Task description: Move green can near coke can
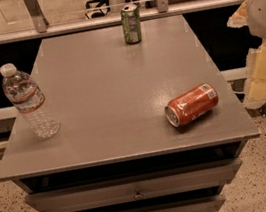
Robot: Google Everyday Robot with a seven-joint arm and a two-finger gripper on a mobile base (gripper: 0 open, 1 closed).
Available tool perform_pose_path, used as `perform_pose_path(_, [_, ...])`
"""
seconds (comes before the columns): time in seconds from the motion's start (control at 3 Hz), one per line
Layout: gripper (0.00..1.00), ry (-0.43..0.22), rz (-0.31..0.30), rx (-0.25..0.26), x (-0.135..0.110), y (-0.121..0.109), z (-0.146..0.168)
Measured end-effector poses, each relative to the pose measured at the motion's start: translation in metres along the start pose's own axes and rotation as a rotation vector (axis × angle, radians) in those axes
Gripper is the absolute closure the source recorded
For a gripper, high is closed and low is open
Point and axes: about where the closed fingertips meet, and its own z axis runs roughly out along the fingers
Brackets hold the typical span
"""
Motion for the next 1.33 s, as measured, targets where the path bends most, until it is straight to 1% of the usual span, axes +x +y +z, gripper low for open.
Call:
perform_pose_path(0.33, [0.0,0.0,0.0,0.0,0.0,0.0,0.0])
perform_pose_path(0.67, [0.0,-0.043,0.025,0.009,-0.007,-0.009,0.001])
perform_pose_path(1.0, [0.0,-0.165,0.146,0.015,-0.028,-0.058,0.036])
perform_pose_path(1.33, [0.0,-0.284,0.243,0.039,-0.05,-0.117,0.064])
